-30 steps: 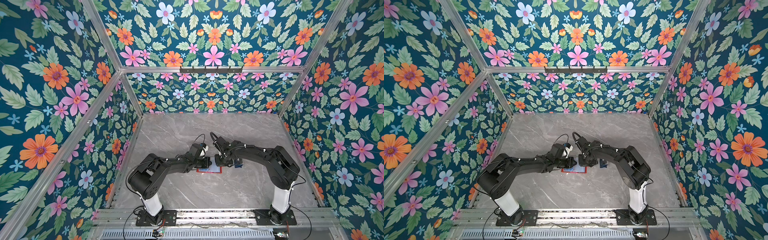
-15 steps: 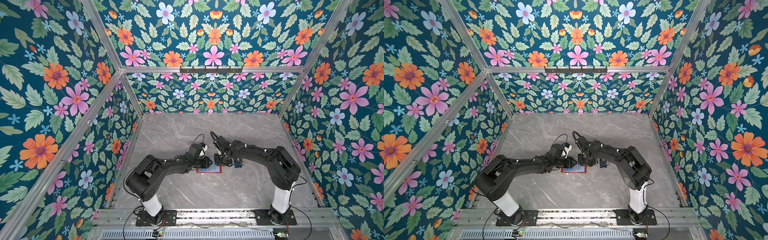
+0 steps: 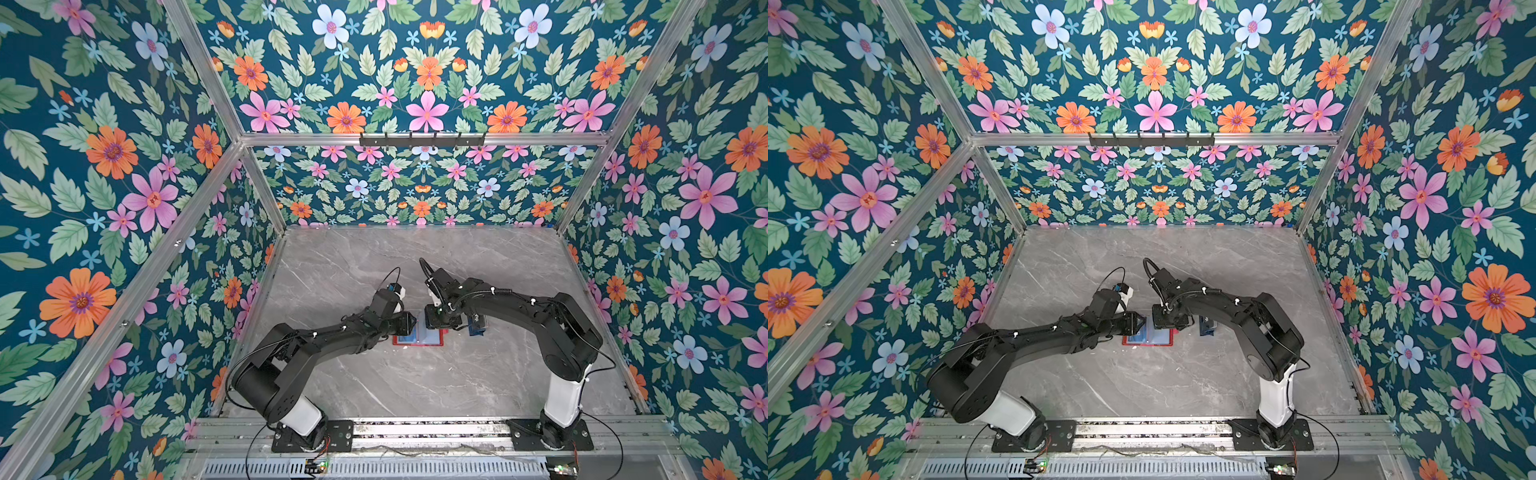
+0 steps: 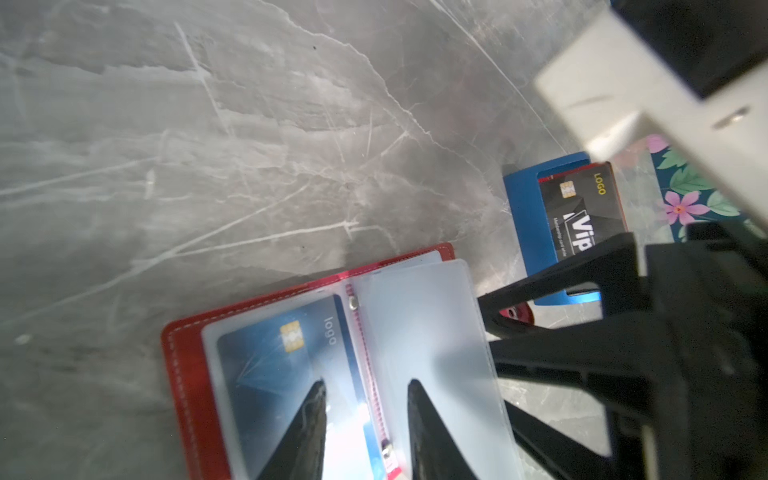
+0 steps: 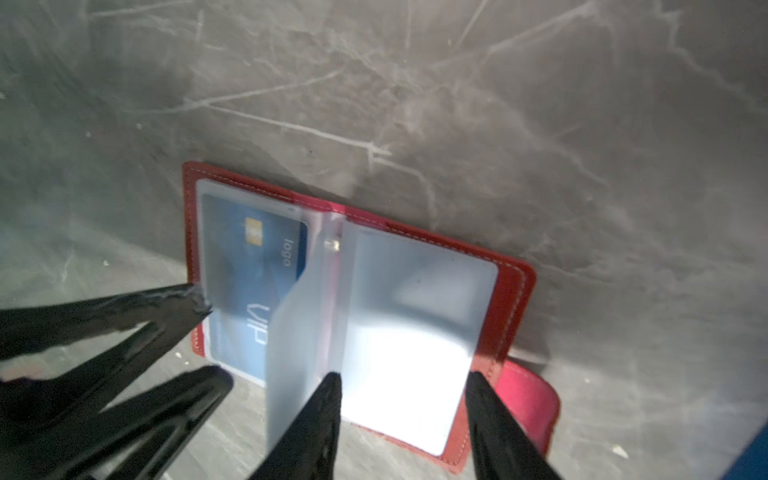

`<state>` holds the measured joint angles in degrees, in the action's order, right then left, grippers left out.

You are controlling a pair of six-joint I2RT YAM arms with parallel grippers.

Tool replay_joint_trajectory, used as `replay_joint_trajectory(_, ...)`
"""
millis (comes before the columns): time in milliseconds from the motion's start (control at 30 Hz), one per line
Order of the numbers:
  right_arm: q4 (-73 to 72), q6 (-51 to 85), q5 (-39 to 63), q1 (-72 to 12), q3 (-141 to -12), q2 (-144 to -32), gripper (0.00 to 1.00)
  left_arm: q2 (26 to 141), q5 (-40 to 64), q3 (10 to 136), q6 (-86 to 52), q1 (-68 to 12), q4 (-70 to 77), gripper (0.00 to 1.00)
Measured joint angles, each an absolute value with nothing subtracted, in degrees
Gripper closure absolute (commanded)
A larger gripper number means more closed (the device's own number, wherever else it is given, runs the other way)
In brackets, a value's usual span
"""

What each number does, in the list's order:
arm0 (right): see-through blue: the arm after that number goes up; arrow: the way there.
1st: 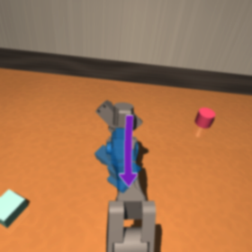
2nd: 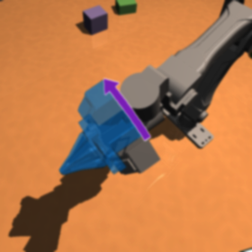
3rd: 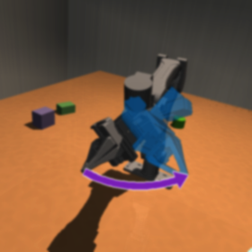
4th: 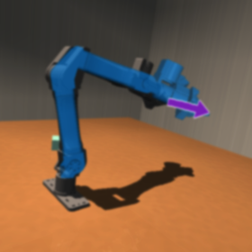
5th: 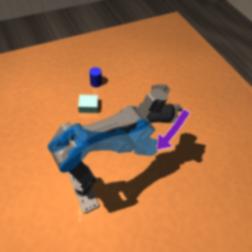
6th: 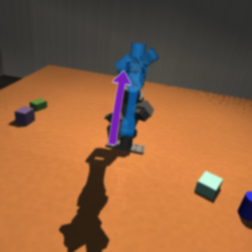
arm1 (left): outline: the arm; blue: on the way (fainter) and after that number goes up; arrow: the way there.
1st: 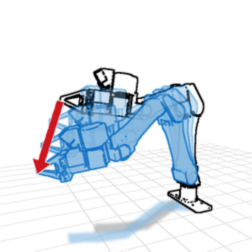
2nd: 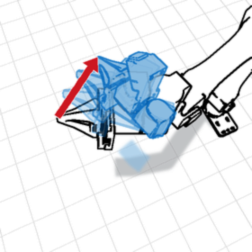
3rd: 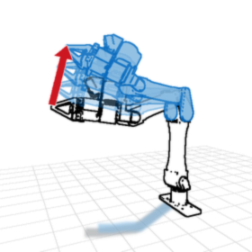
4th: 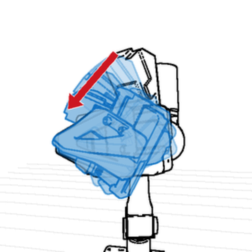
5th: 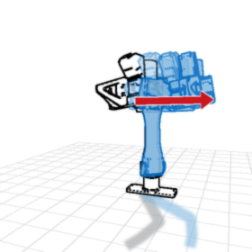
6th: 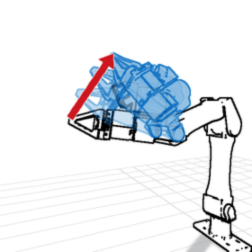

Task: Insert credit cards into a card holder
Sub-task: Flip over the card slot on the card holder.

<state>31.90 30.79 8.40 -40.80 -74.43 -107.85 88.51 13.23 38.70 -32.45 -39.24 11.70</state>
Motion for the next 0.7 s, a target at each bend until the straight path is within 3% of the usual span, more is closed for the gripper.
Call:
replay_joint_trajectory(367, 33.89, 29.34, 9.08, -42.61, -80.14, -112.05, 0.51, 83.26, 8.14, 35.64, -32.42, -39.24, 11.07, 0.66)
replay_joint_trajectory(700, 34.09, 29.19, 11.40, -42.89, -81.71, -115.20, 0.68, 83.05, 5.72, 34.79, -32.42, -39.24, 9.78, 0.72)
